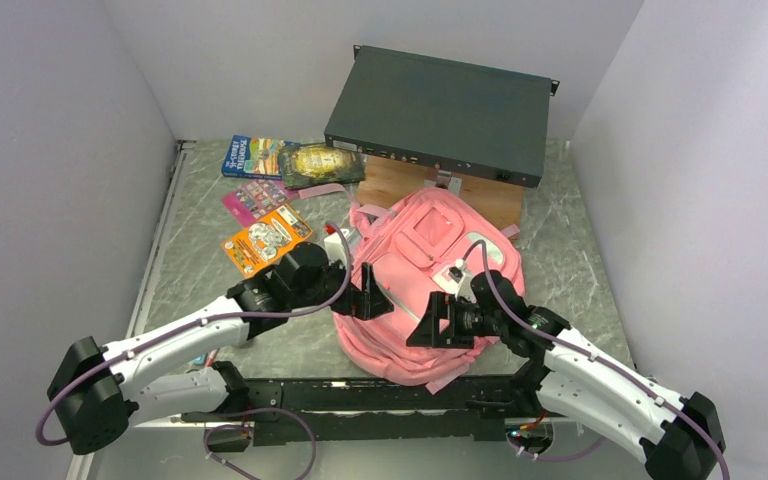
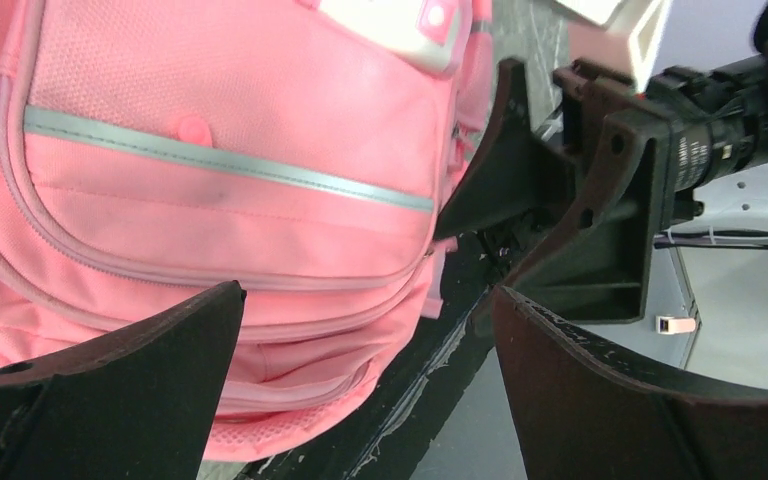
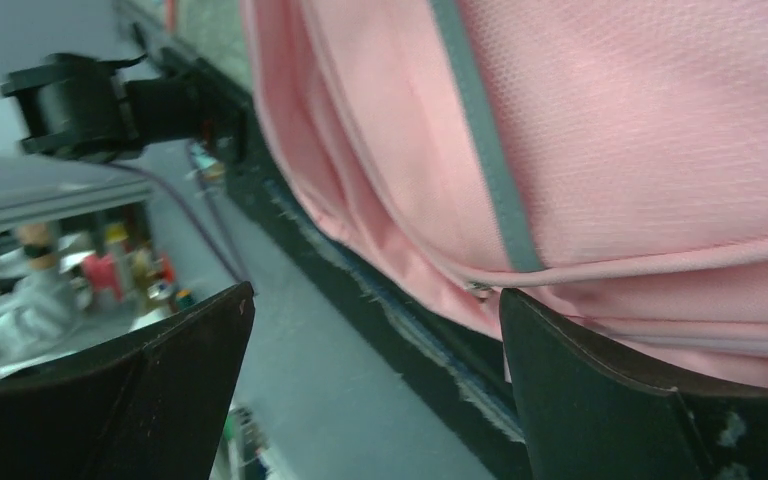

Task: Pack the student bag
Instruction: Adjust the student bag at the center of the board.

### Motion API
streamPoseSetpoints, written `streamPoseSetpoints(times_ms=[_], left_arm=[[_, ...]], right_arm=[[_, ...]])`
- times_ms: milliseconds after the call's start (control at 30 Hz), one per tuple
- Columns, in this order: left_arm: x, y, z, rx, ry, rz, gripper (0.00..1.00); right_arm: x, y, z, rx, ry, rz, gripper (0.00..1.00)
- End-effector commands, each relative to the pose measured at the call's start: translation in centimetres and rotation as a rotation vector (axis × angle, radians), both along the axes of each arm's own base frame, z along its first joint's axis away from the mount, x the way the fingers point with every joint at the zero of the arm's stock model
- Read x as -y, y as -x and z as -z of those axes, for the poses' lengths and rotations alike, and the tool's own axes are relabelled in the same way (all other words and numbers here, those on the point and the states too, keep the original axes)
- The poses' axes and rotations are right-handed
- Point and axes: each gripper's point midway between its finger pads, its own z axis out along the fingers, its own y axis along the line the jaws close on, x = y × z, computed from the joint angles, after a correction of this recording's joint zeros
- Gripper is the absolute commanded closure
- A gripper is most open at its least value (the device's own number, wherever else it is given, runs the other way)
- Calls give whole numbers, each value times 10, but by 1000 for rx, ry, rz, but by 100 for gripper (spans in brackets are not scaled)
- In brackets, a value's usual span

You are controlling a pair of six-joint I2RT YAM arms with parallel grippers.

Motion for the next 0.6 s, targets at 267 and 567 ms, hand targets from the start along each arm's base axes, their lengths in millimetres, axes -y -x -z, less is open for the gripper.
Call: streamPoseSetpoints(times_ms=[267,567], left_arm=[[-3,6,-32,80,101,-44,1],[41,54,-19,62,-36,-159,26]], right_arm=[[-33,16,-54,-109,-228,-78,6],[40,-32,-14,-150,114,529,9]])
